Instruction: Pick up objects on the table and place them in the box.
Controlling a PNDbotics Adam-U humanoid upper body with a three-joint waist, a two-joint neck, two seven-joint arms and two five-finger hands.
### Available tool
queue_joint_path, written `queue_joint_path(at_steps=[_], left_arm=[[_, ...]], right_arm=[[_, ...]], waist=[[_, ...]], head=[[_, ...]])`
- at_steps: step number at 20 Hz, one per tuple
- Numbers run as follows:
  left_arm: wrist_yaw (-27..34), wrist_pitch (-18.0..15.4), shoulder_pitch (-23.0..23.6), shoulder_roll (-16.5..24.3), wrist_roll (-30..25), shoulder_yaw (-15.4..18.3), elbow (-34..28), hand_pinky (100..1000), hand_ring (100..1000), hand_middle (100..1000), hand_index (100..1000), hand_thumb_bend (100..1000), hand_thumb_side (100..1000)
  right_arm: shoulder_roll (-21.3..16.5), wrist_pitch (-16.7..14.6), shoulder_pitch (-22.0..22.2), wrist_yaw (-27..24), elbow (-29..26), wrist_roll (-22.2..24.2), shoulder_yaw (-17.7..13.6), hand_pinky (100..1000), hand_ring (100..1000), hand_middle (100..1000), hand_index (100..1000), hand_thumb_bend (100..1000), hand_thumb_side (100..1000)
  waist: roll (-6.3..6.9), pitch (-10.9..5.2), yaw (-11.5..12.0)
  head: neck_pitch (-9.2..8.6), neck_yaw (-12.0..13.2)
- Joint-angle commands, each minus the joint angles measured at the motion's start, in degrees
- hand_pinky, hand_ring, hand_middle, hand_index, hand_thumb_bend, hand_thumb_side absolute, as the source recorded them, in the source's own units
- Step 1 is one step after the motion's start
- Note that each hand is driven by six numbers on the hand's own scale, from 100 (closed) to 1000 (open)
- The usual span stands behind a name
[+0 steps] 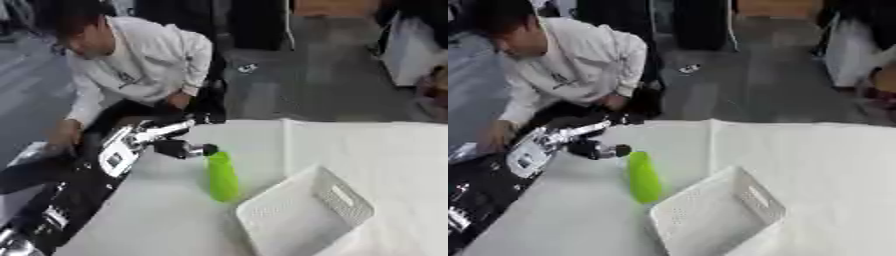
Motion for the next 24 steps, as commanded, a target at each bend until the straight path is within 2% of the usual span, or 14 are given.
queue_joint_path(at_steps=[1, 11, 24], left_arm=[[-0.6, -0.2, -1.2, 3.0, -0.5, 0.5, -0.4, 1000, 996, 1000, 1000, 404, 810], [-1.9, -0.8, -2.4, 3.1, -2.0, 0.0, 0.3, 1000, 1000, 1000, 1000, 424, 822], [-6.4, -1.7, -5.6, 1.8, -13.6, -0.6, 4.3, 1000, 1000, 1000, 1000, 496, 841]], right_arm=[[-0.9, 0.1, -0.6, 0.2, -0.9, 0.1, -0.5, 184, 301, 507, 614, 100, 644], [-0.9, 0.3, -0.9, -0.1, -0.9, 0.2, -0.5, 185, 301, 507, 614, 100, 644], [0.1, 1.2, -2.0, 0.4, -0.9, 0.5, 0.1, 186, 301, 511, 618, 100, 652]], waist=[[-0.15, -0.79, -0.1], [-0.07, -0.73, -0.4], [-0.05, 0.49, -1.6]], head=[[0.11, -0.5], [0.40, -0.6], [0.01, 0.1]])
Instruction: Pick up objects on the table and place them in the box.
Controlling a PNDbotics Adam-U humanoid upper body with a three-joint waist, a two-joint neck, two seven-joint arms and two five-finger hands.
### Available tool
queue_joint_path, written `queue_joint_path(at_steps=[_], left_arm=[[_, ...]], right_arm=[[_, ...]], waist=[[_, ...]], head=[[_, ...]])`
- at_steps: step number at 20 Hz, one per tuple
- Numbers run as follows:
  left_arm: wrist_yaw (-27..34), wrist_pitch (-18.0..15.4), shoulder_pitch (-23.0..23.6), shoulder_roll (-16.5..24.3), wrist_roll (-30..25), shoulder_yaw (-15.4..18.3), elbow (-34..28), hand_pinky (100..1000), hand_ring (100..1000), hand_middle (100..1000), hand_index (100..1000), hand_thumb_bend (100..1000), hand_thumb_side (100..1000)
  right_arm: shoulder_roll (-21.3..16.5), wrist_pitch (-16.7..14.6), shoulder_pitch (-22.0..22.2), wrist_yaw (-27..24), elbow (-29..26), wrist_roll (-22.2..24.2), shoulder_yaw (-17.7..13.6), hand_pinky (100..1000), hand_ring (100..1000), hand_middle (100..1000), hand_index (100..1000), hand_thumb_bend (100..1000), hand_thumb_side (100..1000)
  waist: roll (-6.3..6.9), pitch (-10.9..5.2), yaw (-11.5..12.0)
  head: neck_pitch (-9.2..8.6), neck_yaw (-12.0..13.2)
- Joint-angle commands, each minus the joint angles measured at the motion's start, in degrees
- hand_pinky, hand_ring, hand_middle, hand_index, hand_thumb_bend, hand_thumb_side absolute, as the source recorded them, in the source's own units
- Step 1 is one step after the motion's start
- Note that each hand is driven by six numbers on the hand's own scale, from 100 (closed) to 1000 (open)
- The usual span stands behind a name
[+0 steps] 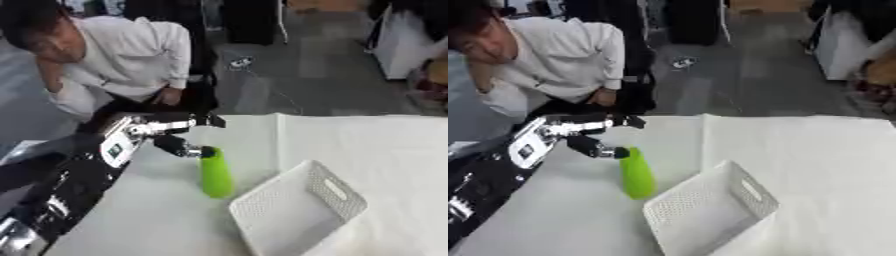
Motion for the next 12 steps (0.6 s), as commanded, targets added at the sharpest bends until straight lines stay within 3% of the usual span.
queue_joint_path(at_steps=[1, 12], left_arm=[[-0.9, -2.4, -1.6, 1.4, -4.9, 0.6, 0.6, 1000, 1000, 1000, 1000, 502, 843], [-3.6, -2.5, -3.2, 0.7, -8.1, 1.1, 3.1, 1000, 1000, 1000, 1000, 522, 849]], right_arm=[[-0.3, 0.4, -1.1, 0.2, -0.9, 0.1, -0.1, 186, 301, 511, 618, 100, 653], [0.3, 0.9, -1.7, 0.7, -0.9, 0.2, 0.3, 184, 298, 512, 619, 100, 659]], waist=[[-0.09, -0.56, -0.2], [-0.18, 0.27, -0.8]], head=[[-0.31, 0.5], [-0.77, 1.5]])
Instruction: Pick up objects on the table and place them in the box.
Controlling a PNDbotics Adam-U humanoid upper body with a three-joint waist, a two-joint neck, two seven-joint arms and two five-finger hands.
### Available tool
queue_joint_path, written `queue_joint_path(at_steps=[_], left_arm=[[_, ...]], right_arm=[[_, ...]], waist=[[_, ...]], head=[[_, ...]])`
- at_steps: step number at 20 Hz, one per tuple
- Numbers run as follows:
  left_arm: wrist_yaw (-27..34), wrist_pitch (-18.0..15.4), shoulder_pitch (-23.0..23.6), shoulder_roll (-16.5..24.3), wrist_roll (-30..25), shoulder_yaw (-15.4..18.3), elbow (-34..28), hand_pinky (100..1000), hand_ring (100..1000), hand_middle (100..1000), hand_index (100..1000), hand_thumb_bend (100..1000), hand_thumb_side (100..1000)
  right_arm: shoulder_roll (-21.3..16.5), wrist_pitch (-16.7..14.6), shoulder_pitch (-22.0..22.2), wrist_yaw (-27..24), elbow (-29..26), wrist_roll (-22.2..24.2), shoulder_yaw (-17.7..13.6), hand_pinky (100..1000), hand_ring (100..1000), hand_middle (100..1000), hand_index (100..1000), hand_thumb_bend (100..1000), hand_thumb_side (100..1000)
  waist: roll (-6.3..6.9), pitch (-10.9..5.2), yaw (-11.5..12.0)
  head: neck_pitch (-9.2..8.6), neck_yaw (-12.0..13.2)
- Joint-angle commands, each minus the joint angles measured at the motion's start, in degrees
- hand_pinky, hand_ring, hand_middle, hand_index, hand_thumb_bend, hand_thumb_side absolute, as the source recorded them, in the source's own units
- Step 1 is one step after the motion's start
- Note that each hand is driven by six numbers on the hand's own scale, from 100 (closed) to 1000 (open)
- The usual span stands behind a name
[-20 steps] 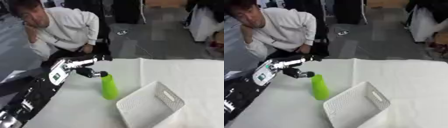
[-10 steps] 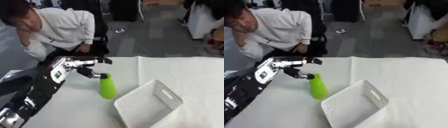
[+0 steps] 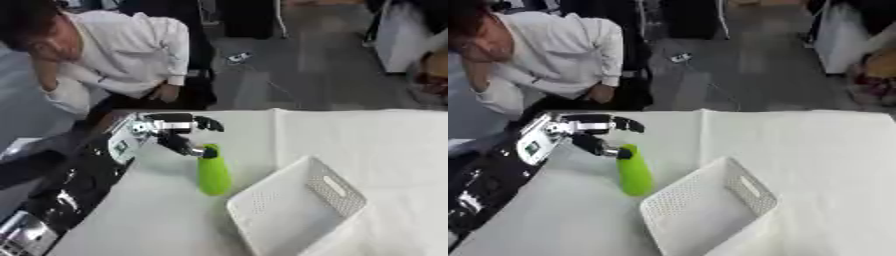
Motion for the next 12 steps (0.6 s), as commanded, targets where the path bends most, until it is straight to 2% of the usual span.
queue_joint_path(at_steps=[1, 12], left_arm=[[-0.6, -5.2, -1.4, 1.3, -5.6, 0.8, 0.1, 1000, 1000, 1000, 1000, 523, 849], [-2.4, -5.5, -1.6, 0.3, -7.4, 0.6, 1.5, 1000, 1000, 1000, 1000, 531, 844]], right_arm=[[-0.2, 0.3, -0.9, 0.2, -0.9, 0.1, -0.2, 184, 297, 512, 619, 100, 659], [0.0, 0.3, -1.4, 0.2, -0.9, 0.3, -0.2, 184, 298, 513, 620, 100, 659]], waist=[[-0.21, -0.58, -0.1], [-0.39, -0.17, -0.5]], head=[[-0.77, 0.7], [-0.72, 1.1]])
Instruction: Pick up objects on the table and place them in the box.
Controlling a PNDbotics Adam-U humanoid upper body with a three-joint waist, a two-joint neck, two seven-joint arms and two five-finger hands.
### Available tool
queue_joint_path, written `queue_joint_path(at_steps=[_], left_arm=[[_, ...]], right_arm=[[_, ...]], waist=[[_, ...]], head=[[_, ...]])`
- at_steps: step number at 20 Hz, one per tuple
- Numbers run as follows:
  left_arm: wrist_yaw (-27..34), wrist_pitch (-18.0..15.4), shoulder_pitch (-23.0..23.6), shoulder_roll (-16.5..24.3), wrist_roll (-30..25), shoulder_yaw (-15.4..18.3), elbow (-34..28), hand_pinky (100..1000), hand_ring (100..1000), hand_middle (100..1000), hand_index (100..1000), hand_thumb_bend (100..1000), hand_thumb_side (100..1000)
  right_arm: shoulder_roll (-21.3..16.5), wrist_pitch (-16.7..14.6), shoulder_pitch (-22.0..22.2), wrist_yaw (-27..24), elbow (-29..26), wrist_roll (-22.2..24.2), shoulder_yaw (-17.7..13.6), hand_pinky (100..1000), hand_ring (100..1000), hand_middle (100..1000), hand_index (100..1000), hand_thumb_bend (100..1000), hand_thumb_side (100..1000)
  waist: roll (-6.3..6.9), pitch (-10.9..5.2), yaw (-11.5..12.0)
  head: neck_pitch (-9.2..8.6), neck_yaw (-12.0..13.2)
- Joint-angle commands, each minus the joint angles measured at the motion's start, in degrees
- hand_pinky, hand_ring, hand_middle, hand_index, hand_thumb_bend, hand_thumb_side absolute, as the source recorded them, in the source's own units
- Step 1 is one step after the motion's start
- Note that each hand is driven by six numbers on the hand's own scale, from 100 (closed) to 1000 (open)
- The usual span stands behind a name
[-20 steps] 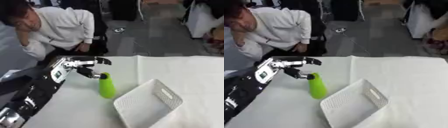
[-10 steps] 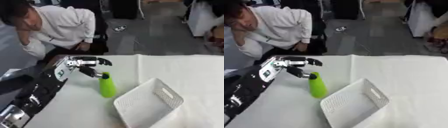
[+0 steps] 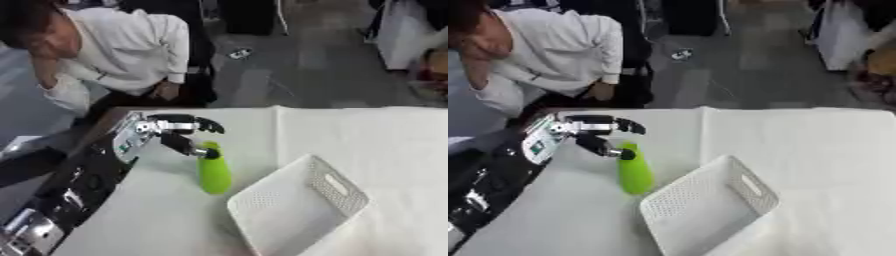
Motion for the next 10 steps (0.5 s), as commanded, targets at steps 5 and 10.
queue_joint_path(at_steps=[5, 10], left_arm=[[0.1, -6.2, -1.3, 0.6, -7.5, 0.7, 0.9, 1000, 985, 1000, 1000, 535, 840], [0.1, -5.8, -1.4, 0.4, -8.6, 0.9, 1.9, 1000, 946, 1000, 1000, 539, 831]], right_arm=[[-0.4, 0.2, -1.2, -0.2, -0.9, 0.1, -0.2, 185, 298, 514, 620, 100, 658], [-0.4, 0.2, -1.3, -0.3, -0.9, 0.2, -0.3, 185, 299, 514, 620, 100, 658]], waist=[[-0.32, -0.60, -0.2], [-0.35, -0.57, -0.2]], head=[[-0.61, 1.0], [-0.57, 1.1]])
